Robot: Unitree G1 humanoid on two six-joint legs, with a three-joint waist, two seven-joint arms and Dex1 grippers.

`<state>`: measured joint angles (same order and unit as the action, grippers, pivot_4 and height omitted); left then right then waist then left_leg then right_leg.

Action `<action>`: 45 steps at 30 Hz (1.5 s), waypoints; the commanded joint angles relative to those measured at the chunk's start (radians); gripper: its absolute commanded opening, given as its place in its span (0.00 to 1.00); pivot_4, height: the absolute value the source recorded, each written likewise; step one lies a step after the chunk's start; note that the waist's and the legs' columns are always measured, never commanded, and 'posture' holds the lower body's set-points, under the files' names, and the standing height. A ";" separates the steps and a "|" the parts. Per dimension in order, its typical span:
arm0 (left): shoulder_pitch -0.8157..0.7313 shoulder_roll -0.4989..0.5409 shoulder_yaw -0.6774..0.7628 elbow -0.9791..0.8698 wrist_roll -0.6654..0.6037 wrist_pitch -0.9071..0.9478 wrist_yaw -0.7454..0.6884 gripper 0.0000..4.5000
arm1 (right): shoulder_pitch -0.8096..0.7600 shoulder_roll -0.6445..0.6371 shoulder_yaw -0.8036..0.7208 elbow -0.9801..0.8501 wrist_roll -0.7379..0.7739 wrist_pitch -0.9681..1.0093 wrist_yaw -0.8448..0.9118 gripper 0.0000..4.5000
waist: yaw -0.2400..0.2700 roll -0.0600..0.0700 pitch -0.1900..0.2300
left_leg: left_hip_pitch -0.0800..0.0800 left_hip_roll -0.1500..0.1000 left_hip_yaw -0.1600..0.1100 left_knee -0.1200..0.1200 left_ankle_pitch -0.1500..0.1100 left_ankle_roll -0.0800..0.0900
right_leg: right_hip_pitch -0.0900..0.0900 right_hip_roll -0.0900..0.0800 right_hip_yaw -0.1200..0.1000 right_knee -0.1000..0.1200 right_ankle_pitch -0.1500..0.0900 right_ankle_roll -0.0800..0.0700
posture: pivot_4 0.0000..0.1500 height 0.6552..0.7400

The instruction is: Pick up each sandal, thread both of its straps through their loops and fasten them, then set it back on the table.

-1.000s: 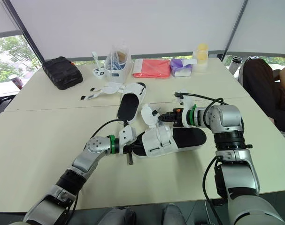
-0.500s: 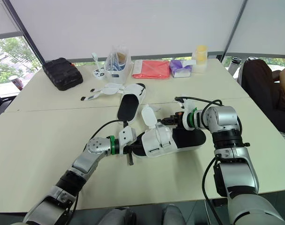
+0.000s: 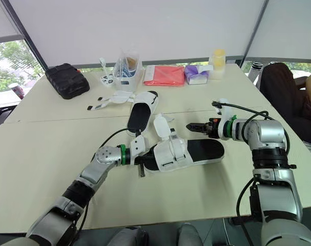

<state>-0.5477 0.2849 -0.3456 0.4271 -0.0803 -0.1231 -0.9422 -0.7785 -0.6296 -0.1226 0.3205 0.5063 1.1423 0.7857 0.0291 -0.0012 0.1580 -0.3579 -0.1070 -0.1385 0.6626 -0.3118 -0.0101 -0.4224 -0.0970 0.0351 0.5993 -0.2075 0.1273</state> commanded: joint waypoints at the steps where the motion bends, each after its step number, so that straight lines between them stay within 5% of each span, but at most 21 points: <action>1: -0.031 0.007 -0.008 0.135 0.074 -0.033 0.022 0.00 | -0.069 0.011 0.017 -0.052 0.043 -0.047 0.084 0.99 | -0.008 0.000 0.000 | 0.000 0.000 0.000 0.000 0.000 0.000 | 0.000 0.000 0.000 0.000 0.000 0.000 | 1.00 1.00; 15: -0.072 -0.048 -0.019 0.212 0.110 -0.121 0.018 0.00 | -0.226 0.173 0.241 0.312 -0.111 -0.249 0.237 0.99 | -0.013 0.000 0.000 | -0.001 -0.002 -0.001 0.001 0.000 0.000 | 0.000 -0.001 0.000 0.000 0.001 0.002 | 1.00 1.00; 29: -0.045 -0.071 -0.024 0.166 0.124 -0.104 0.034 0.00 | -0.443 0.304 0.127 0.609 -0.076 -0.143 0.338 0.99 | -0.012 0.001 0.000 | -0.002 -0.003 -0.003 0.001 0.000 0.000 | -0.001 -0.001 0.000 0.000 0.002 0.002 | 1.00 1.00; 37: -0.032 -0.079 -0.022 0.153 0.128 -0.096 0.049 0.00 | -0.536 0.389 -0.052 0.867 -0.076 -0.273 0.062 0.99 | -0.011 0.001 0.000 | -0.002 -0.003 -0.003 0.001 0.000 0.000 | -0.002 -0.002 0.000 0.000 0.002 0.002 | 1.00 1.00; 45: -0.008 -0.078 -0.020 0.125 0.131 -0.084 0.055 0.00 | -0.545 0.408 -0.108 0.912 -0.104 -0.354 0.037 0.99 | -0.015 0.001 0.000 | -0.003 -0.004 -0.003 0.001 0.000 0.000 | -0.002 -0.002 0.001 0.000 0.002 0.002 | 1.00 1.00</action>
<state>-0.5888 0.2237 -0.3270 0.5208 0.0107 -0.2429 -0.8913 -1.2845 -0.2250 -0.2126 1.2465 0.4046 0.8209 0.8027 0.0146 0.0001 0.1576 -0.3611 -0.1112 -0.1416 0.6631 -0.3121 -0.0096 -0.4248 -0.0990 0.0361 0.5996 -0.2059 0.1293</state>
